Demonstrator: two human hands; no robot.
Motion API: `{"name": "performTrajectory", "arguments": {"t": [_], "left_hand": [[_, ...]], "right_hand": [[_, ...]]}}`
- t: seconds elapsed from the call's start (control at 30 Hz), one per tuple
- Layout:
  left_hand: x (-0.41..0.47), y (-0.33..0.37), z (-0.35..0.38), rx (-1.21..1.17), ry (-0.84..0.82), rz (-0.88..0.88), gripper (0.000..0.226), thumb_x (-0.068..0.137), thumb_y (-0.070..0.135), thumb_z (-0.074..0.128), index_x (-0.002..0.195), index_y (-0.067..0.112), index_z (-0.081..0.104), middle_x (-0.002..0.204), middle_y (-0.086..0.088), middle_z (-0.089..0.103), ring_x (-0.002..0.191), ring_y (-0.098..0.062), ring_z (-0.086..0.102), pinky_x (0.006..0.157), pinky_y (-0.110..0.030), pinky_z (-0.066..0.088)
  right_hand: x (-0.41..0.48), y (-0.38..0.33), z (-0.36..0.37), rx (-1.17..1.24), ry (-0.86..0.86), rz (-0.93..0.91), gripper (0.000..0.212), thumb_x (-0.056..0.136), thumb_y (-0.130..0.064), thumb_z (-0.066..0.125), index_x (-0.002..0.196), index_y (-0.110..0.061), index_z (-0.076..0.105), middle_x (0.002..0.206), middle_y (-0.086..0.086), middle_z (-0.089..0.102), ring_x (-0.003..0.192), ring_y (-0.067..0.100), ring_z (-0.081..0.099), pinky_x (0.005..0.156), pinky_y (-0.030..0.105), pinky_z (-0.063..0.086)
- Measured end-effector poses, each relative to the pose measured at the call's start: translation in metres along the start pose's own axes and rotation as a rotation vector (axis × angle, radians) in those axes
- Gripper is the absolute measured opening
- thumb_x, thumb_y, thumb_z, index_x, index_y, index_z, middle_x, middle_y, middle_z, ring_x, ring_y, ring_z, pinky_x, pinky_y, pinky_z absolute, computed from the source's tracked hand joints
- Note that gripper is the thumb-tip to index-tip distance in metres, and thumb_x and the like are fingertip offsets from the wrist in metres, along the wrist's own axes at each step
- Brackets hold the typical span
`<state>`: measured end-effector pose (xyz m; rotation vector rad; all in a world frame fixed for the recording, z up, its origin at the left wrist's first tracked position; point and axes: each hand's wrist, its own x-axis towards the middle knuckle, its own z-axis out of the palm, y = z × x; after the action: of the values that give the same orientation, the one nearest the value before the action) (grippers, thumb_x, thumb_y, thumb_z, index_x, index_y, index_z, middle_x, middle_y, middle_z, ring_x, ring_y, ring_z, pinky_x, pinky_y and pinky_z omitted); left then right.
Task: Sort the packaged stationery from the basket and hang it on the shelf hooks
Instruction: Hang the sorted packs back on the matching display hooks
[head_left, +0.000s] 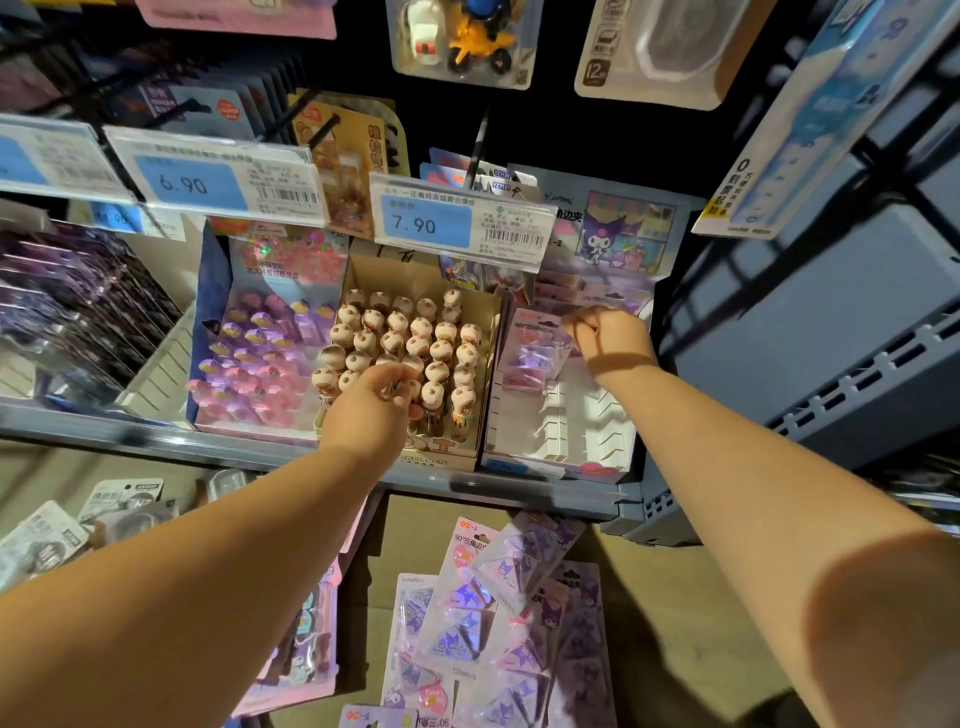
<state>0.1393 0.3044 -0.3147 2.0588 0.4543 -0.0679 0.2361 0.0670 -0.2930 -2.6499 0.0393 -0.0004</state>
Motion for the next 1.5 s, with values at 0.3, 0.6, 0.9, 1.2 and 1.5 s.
{"name": "performTrajectory", "arguments": {"t": [0.3, 0.6, 0.9, 1.2, 1.5], "left_hand": [[-0.047, -0.035, -0.007, -0.096, -0.106, 0.118, 0.052, 0.098, 0.006, 0.049, 0.136, 0.041, 0.049, 0.102, 0.008, 0.066, 0.085, 0.0, 0.059, 0.074, -0.017, 0.045], [-0.104, -0.157, -0.007, 0.426, -0.411, -0.037, 0.028, 0.092, 0.02, 0.059, 0.119, 0.025, 0.065, 0.105, 0.0, 0.071, 0.092, -0.018, 0.064, 0.076, -0.021, 0.045], [-0.129, -0.195, -0.009, 0.718, -0.726, 0.098, 0.047, 0.088, 0.032, 0.055, 0.135, 0.024, 0.05, 0.13, -0.005, 0.058, 0.121, -0.029, 0.048, 0.095, -0.034, 0.043], [-0.134, -0.201, 0.001, 0.65, -0.925, -0.03, 0.076, 0.091, 0.04, 0.058, 0.154, 0.027, 0.017, 0.156, -0.002, 0.03, 0.138, -0.026, 0.034, 0.113, -0.037, 0.034], [-0.137, -0.184, 0.004, 0.577, -0.905, -0.083, 0.058, 0.097, 0.026, 0.052, 0.149, 0.032, 0.027, 0.154, 0.001, 0.032, 0.138, -0.022, 0.034, 0.11, -0.031, 0.031]], "right_hand": [[-0.066, -0.007, 0.028, 0.306, 0.251, -0.109, 0.015, 0.091, -0.026, 0.06, 0.082, -0.019, 0.052, 0.083, 0.002, 0.051, 0.075, 0.02, 0.047, 0.07, 0.031, 0.041], [-0.13, -0.016, 0.093, -0.024, -0.635, -0.236, 0.017, 0.091, -0.039, 0.06, 0.089, -0.023, 0.061, 0.088, 0.0, 0.059, 0.084, 0.022, 0.056, 0.076, 0.036, 0.047], [-0.181, 0.024, 0.123, -0.612, -0.974, -0.136, 0.081, 0.091, -0.062, 0.045, 0.153, -0.036, 0.001, 0.161, -0.002, -0.013, 0.148, 0.023, -0.008, 0.119, 0.045, 0.01], [-0.228, 0.02, 0.155, -0.383, -0.648, 0.01, 0.066, 0.091, -0.058, 0.047, 0.147, -0.031, 0.024, 0.155, -0.003, 0.012, 0.141, 0.026, 0.01, 0.116, 0.034, 0.012], [-0.275, 0.002, 0.146, -0.433, -0.859, -0.223, 0.061, 0.086, -0.065, 0.021, 0.14, -0.041, 0.031, 0.141, -0.012, 0.026, 0.132, 0.019, 0.019, 0.106, 0.037, 0.022]]}}
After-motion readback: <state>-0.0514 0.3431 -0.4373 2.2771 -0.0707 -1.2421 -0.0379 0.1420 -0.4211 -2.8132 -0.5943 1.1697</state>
